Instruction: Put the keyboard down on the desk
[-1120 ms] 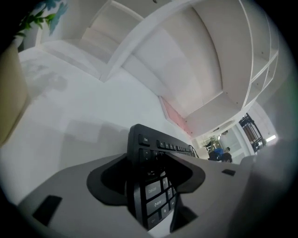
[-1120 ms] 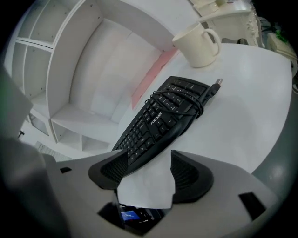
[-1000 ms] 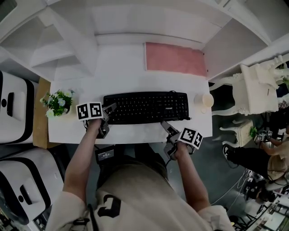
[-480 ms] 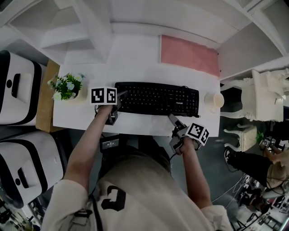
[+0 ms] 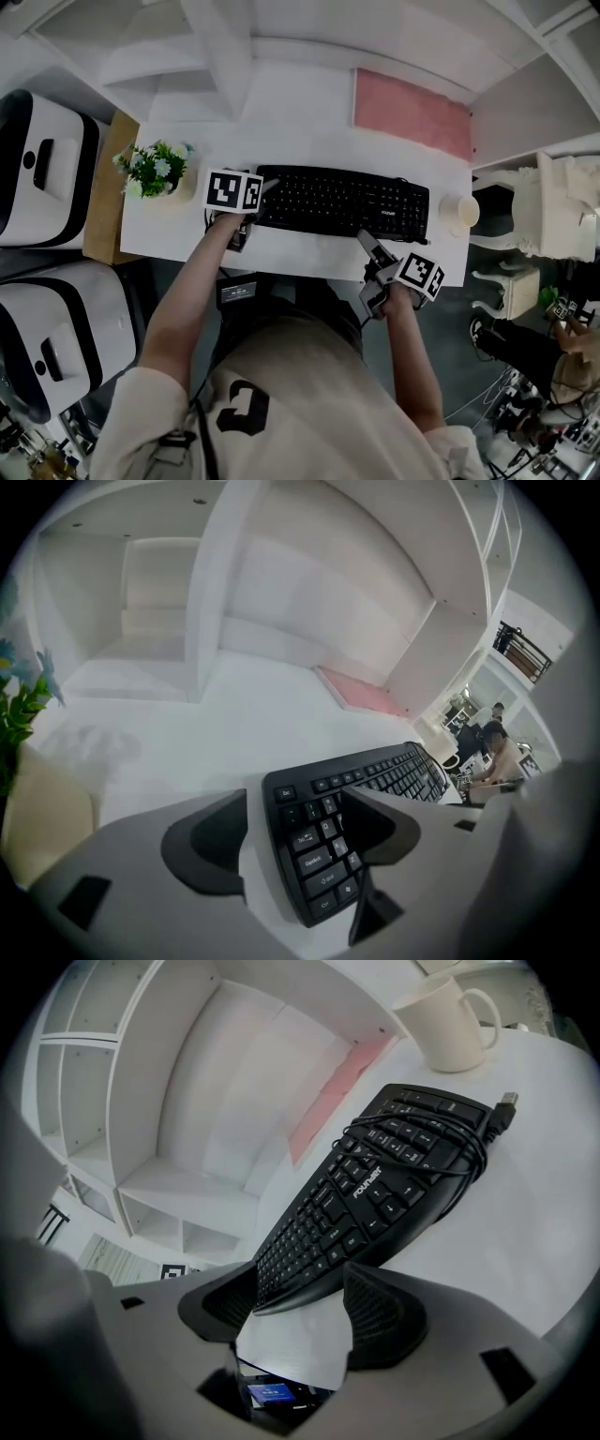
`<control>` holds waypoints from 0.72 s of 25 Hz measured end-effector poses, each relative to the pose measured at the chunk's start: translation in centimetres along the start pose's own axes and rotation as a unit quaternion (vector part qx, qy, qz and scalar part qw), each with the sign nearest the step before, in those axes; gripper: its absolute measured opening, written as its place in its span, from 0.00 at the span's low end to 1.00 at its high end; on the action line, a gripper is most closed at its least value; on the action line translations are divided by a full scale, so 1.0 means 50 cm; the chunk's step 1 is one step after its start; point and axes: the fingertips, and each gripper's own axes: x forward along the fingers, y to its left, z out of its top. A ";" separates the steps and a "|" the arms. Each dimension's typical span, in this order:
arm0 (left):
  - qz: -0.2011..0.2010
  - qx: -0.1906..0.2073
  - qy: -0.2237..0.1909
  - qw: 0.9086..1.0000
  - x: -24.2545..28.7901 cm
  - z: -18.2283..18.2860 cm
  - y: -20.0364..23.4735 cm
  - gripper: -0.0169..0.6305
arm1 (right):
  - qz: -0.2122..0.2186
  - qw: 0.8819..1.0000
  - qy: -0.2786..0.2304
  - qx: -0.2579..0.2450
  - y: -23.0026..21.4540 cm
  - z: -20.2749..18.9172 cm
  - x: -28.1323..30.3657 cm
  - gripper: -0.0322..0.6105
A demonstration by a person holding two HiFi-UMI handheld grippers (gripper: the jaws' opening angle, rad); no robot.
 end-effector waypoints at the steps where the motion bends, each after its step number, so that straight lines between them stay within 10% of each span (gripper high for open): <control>1: -0.007 0.001 -0.002 1.000 -0.006 -0.001 -0.003 0.50 | 0.003 1.000 0.003 -0.005 0.007 -0.003 0.004 0.52; 18: -0.169 0.020 -0.145 0.975 -0.194 0.046 -0.141 0.50 | 0.136 0.973 0.026 -0.187 0.258 -0.051 0.027 0.17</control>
